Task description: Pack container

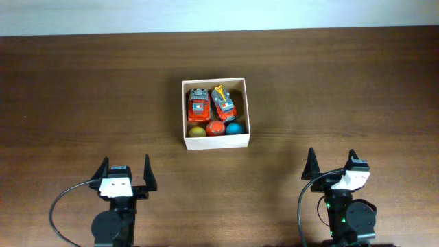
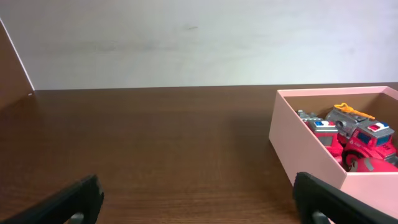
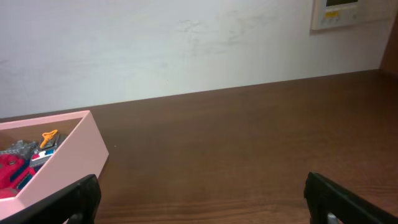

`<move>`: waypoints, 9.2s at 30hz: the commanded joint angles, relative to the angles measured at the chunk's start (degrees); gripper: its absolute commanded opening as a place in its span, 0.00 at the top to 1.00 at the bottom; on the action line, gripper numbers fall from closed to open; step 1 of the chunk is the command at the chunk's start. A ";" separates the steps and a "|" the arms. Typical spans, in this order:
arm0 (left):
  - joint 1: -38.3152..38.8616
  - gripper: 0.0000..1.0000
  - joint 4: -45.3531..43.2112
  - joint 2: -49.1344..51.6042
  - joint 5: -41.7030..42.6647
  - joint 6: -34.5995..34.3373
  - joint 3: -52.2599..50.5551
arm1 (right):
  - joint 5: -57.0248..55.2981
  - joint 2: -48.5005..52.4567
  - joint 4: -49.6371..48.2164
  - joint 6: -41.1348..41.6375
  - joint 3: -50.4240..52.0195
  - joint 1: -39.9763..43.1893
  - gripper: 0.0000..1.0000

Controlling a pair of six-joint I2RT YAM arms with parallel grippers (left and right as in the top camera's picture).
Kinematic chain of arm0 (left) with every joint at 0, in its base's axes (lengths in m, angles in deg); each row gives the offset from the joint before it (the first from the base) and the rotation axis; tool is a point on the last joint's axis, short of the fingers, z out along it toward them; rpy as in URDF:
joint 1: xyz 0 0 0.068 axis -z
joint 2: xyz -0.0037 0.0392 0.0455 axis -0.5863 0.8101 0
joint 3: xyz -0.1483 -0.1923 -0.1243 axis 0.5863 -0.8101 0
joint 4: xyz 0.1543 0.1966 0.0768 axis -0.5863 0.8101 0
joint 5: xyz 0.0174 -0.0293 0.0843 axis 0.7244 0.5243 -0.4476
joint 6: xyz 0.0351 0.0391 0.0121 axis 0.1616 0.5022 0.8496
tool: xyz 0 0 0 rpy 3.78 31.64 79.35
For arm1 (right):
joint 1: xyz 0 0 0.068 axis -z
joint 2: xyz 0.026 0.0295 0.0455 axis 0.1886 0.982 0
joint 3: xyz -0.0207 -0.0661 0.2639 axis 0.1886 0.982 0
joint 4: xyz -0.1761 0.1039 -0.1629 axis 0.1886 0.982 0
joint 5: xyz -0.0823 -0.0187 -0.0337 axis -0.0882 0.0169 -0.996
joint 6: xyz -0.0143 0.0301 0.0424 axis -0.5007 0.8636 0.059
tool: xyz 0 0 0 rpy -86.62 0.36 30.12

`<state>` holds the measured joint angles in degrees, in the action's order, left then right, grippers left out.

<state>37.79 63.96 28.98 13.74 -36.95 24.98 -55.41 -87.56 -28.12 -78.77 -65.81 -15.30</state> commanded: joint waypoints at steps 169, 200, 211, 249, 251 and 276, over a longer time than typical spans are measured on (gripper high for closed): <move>-0.31 0.01 -0.11 -0.48 0.61 0.92 -0.31 | 0.31 -0.37 0.61 0.02 0.26 0.55 0.01; -0.31 0.01 -0.11 -0.48 0.61 0.92 -0.31 | 0.31 -0.37 0.61 0.02 0.26 0.55 0.01; -0.31 0.01 -0.11 -0.48 0.61 0.92 -0.31 | 0.31 -0.37 0.61 0.02 0.26 0.55 0.01; -0.31 0.01 -0.11 -0.48 0.61 0.92 -0.31 | 0.31 -0.37 0.61 0.02 0.26 0.55 0.01; -0.31 0.01 -0.11 -0.48 0.61 0.92 -0.31 | 0.31 -0.37 0.61 0.02 0.26 0.55 0.01; -0.31 0.01 -0.11 -0.48 0.61 0.92 -0.31 | 0.28 -0.37 0.61 0.02 0.26 0.55 0.01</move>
<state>37.79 63.96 28.98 13.74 -36.92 24.98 -55.43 -87.56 -28.09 -78.77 -65.81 -15.30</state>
